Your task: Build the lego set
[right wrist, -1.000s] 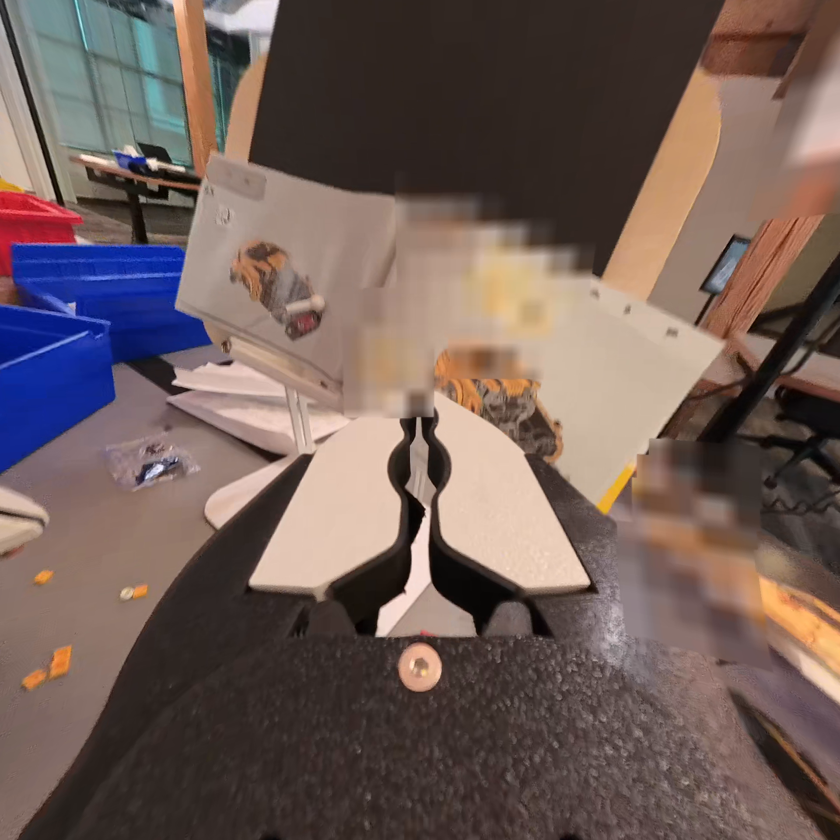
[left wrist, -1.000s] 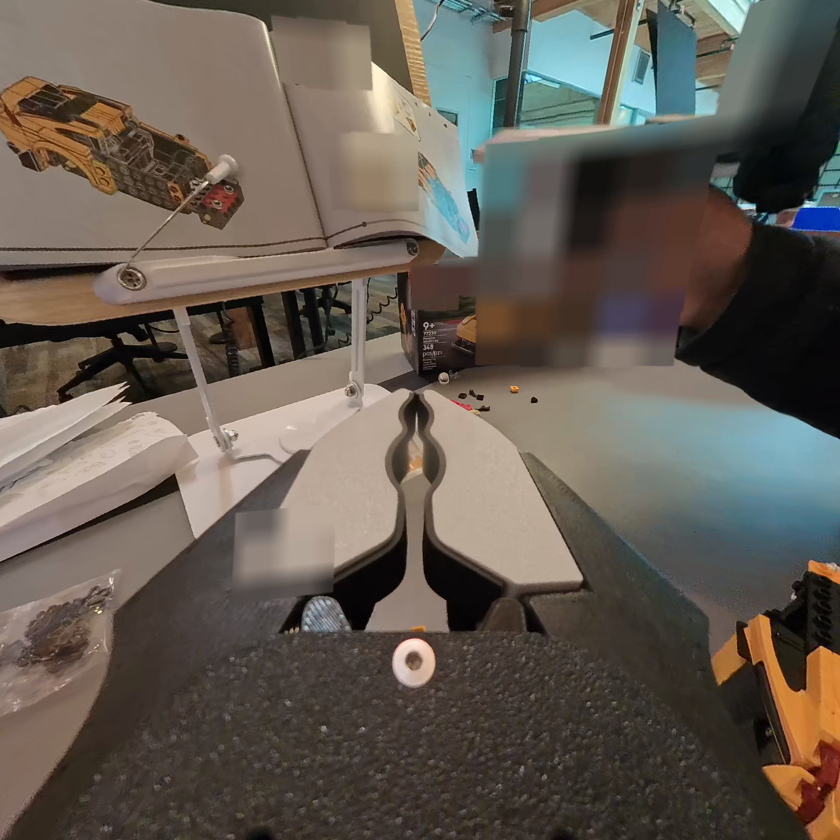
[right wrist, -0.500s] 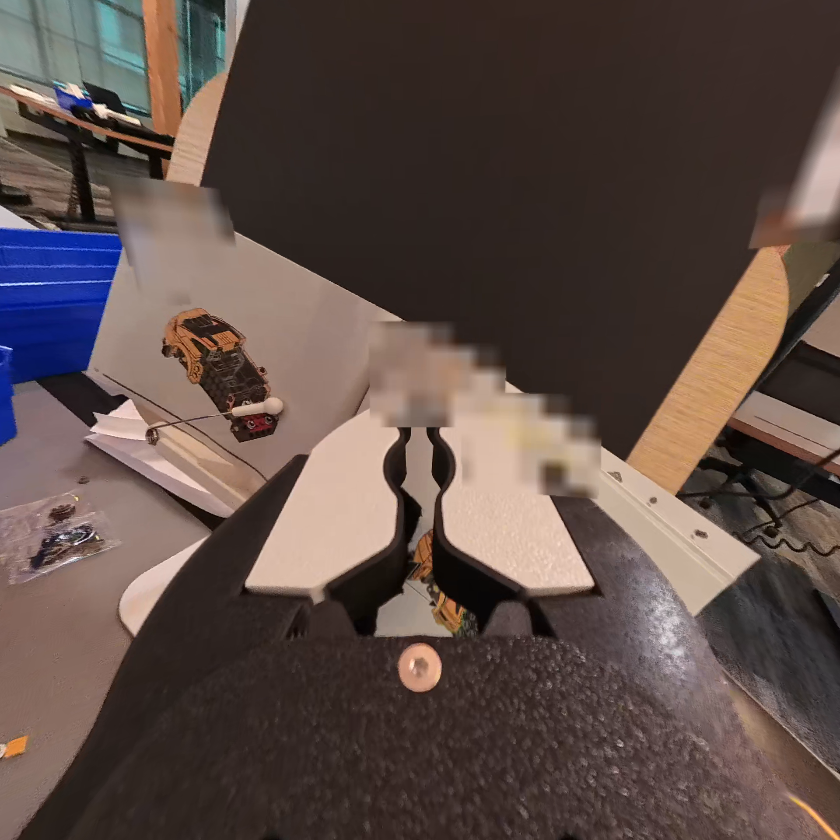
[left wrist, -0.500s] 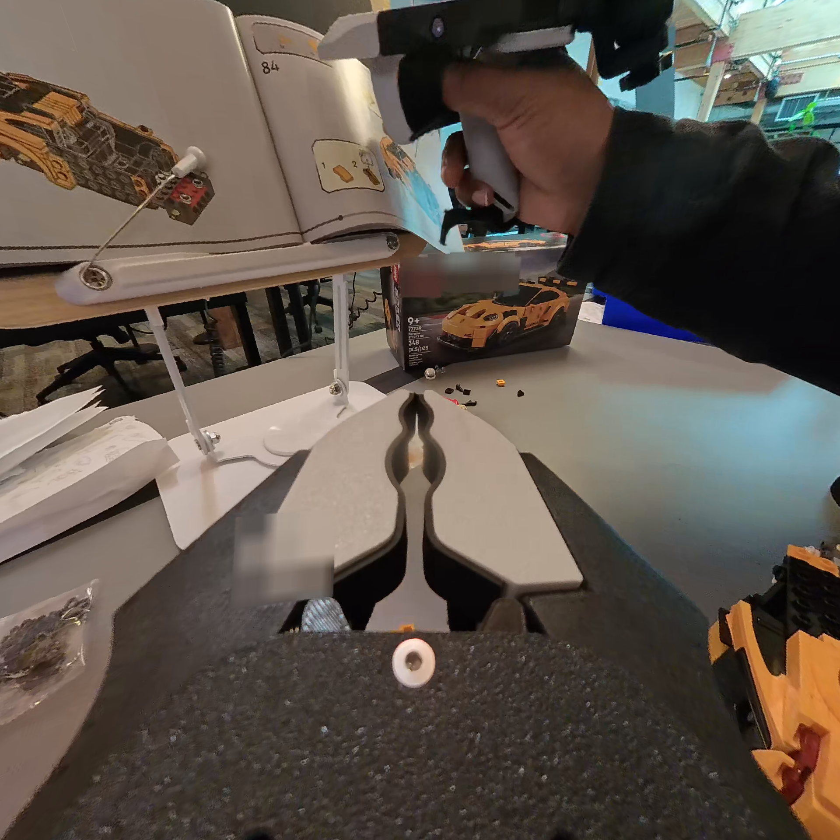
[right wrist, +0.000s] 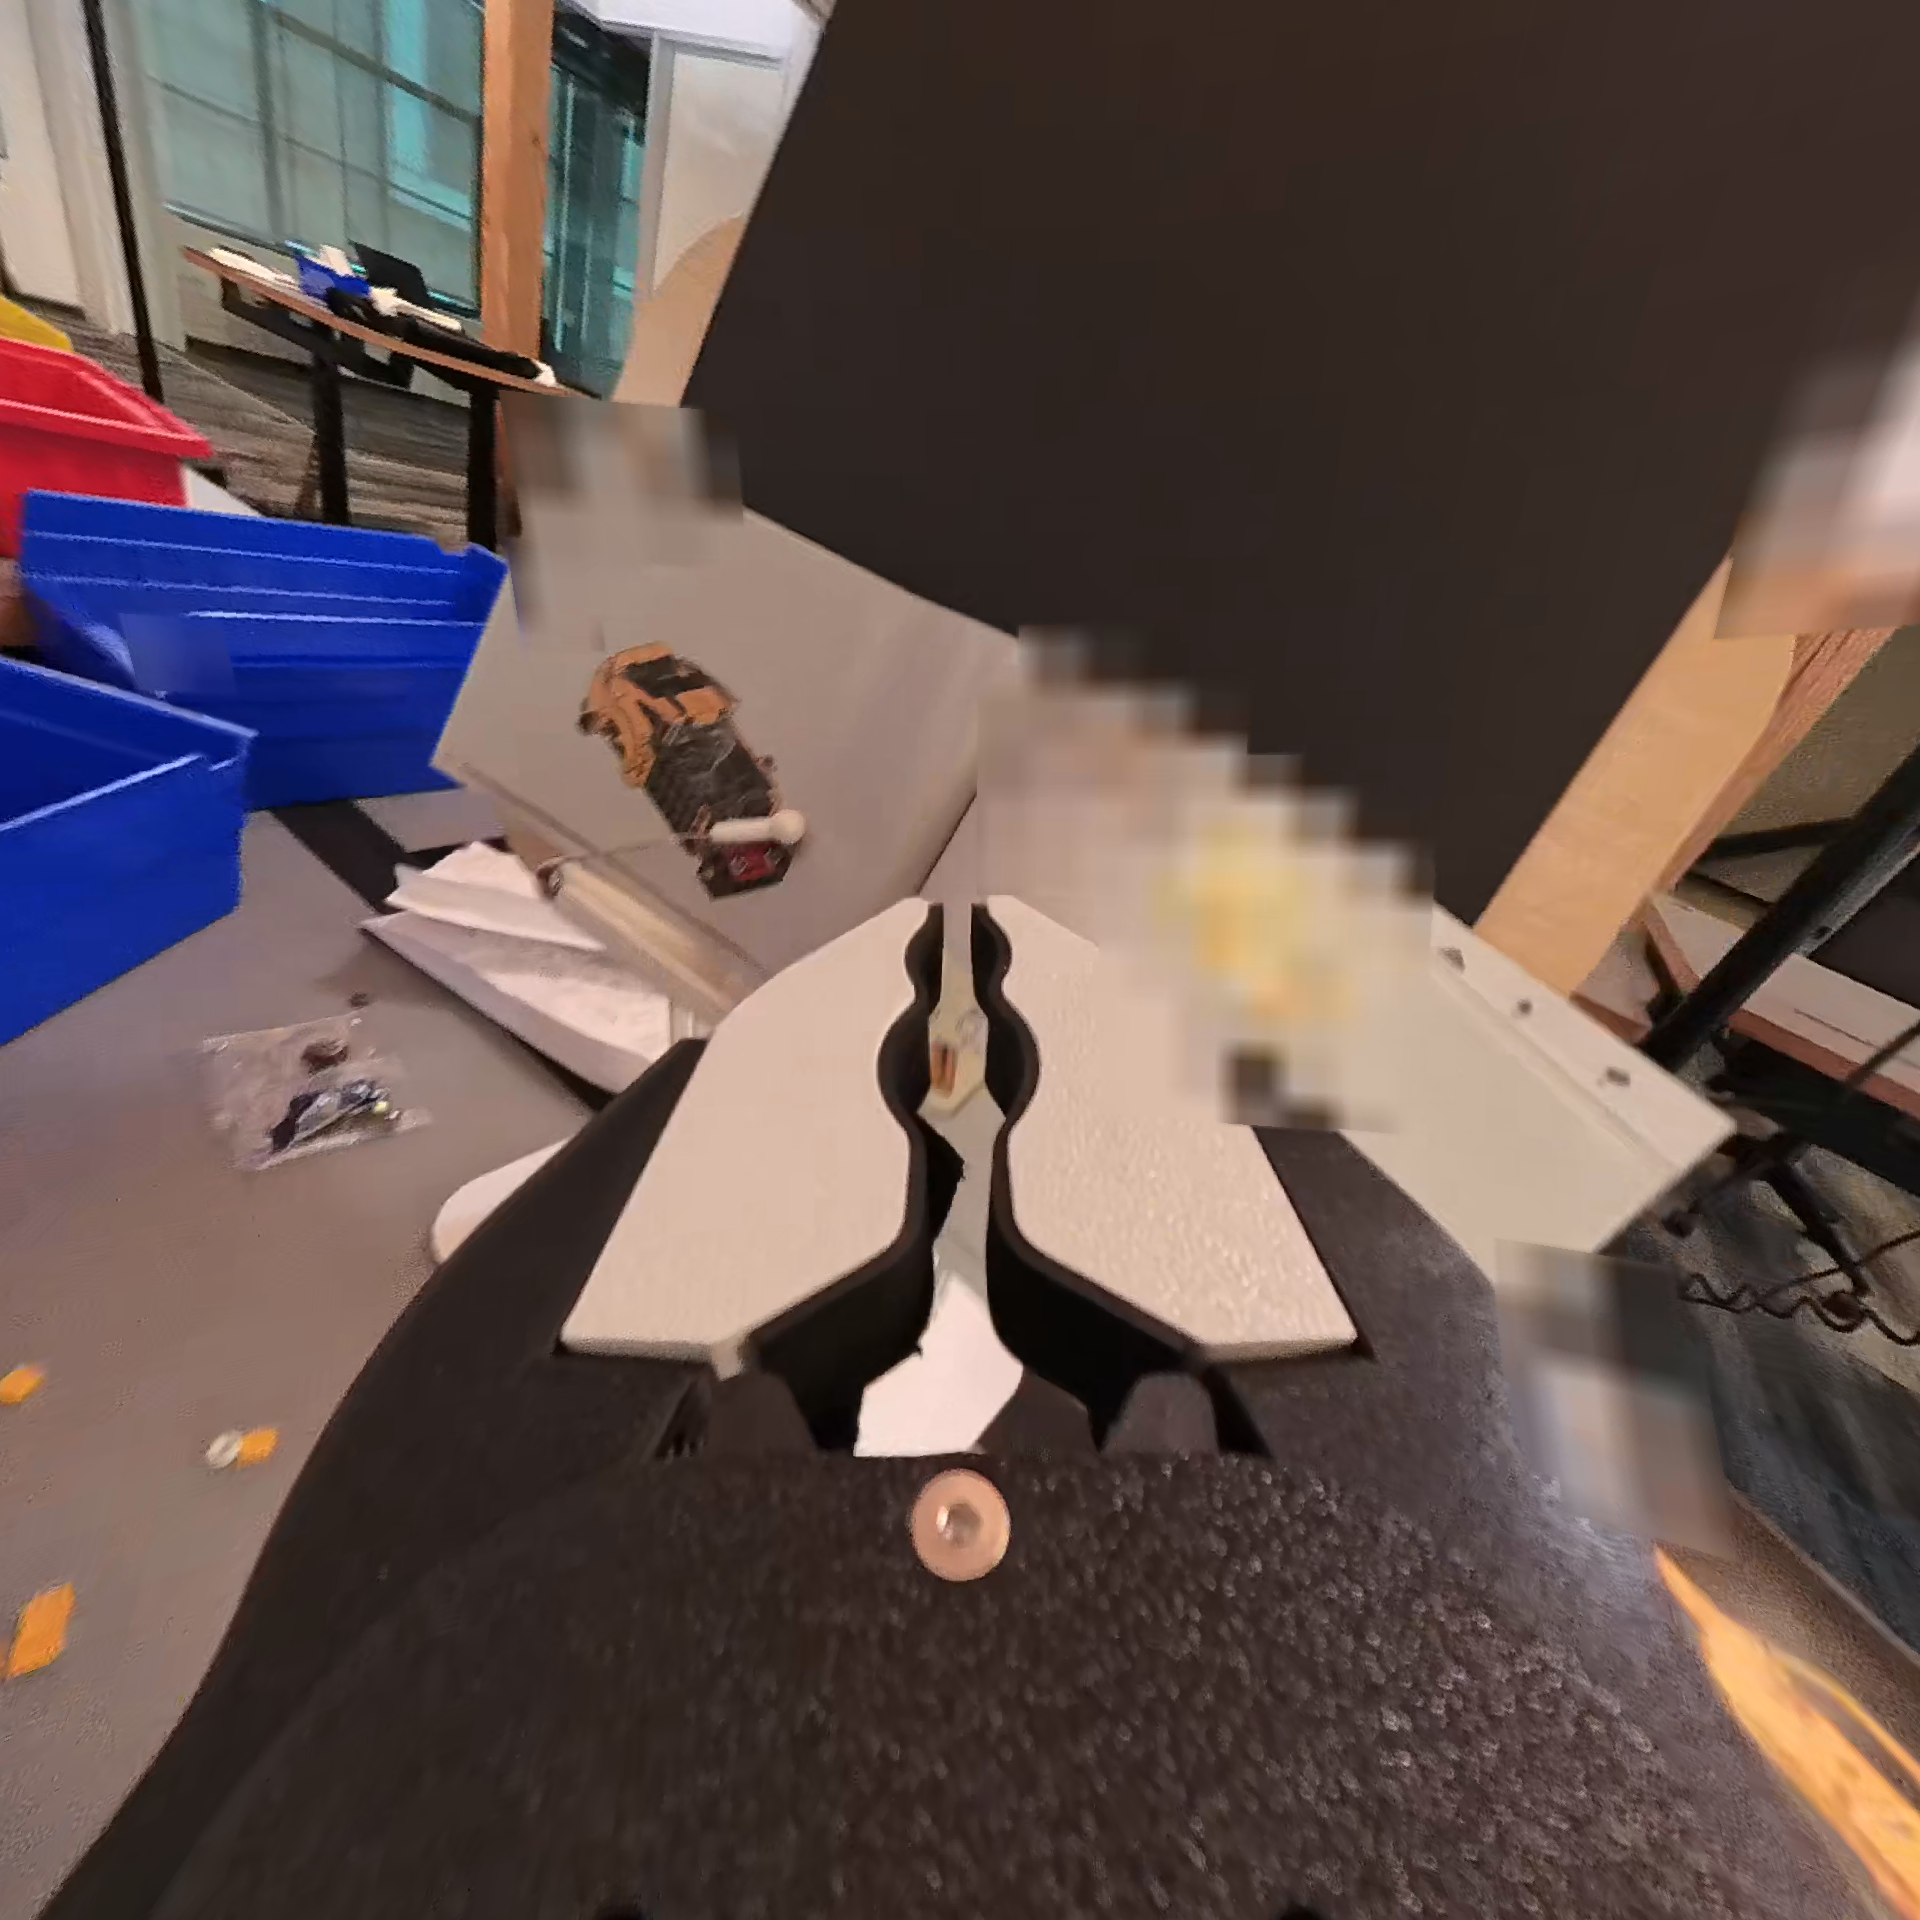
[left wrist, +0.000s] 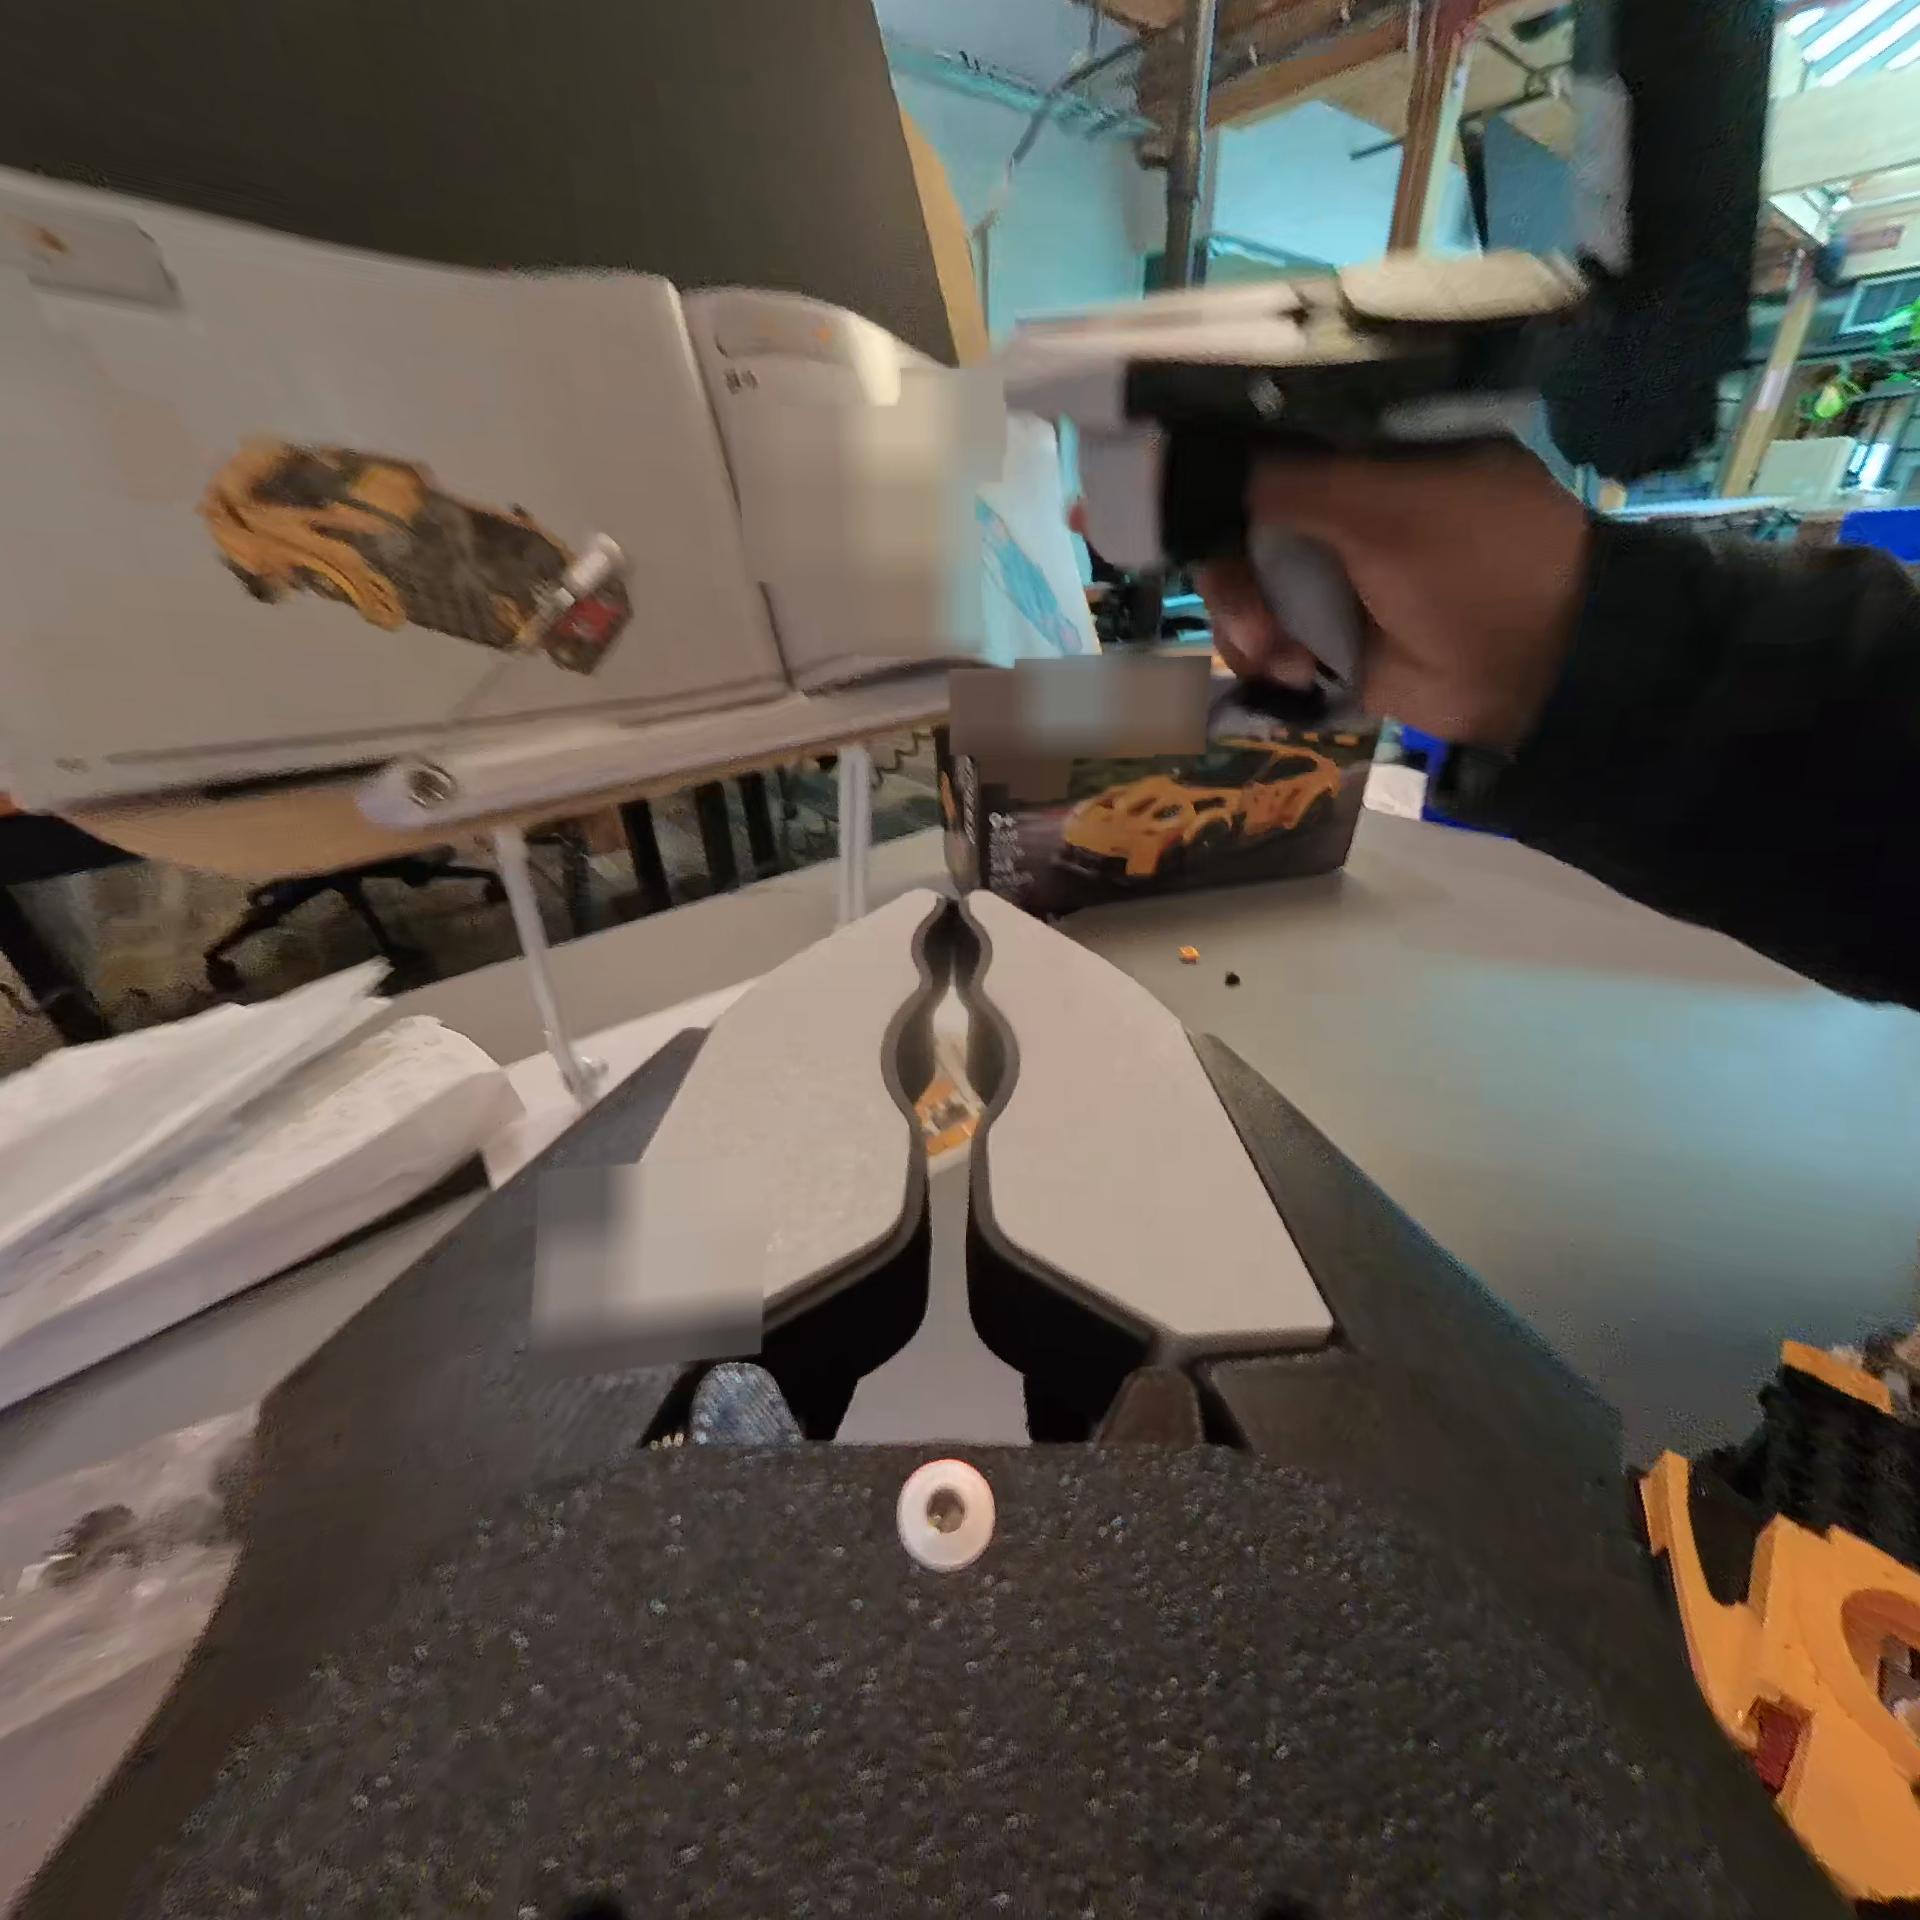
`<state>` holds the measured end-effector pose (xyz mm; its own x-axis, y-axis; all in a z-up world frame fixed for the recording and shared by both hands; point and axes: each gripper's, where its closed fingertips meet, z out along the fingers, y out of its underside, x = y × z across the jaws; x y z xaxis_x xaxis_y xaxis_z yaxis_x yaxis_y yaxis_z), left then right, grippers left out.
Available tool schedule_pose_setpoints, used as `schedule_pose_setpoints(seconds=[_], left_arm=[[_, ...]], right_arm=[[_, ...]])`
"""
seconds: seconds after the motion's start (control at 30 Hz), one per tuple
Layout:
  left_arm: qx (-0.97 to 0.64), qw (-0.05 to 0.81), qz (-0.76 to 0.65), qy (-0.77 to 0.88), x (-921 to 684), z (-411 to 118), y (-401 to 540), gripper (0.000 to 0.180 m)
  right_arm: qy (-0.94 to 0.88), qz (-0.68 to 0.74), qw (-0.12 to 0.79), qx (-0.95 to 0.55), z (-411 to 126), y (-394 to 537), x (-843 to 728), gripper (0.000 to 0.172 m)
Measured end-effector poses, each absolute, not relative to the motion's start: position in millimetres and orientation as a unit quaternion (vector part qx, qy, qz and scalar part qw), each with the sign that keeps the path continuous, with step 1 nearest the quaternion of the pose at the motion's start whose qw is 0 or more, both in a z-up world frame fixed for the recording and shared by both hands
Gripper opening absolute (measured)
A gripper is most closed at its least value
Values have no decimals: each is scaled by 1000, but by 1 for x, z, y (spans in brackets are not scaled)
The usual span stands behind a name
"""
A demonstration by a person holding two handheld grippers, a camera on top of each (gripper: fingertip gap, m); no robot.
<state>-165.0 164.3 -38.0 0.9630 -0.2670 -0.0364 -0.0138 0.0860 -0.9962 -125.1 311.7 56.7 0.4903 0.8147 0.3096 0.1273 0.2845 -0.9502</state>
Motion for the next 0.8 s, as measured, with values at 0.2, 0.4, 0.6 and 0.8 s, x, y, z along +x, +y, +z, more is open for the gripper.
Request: schedule_pose_setpoints(seconds=[0.2, 0.4, 0.6, 0.8], left_arm=[[-657, 746, -66, 91, -187, -8, 151, 0], [-678, 723, -90, 93, -188, -16, 149, 0], [-701, 698, -115, 91, -186, -36, 146, 2], [-714, 685, -112, 97, -188, -51, 144, 2]], right_arm=[[-479, 281, 618, -557, 0, 266, -74, 5], [-633, 291, 408, -590, -107, 218, -40, 9], [-704, 288, 201, -617, -182, 201, -31, 22], [-728, 273, 150, -611, -201, 194, -40, 10]])
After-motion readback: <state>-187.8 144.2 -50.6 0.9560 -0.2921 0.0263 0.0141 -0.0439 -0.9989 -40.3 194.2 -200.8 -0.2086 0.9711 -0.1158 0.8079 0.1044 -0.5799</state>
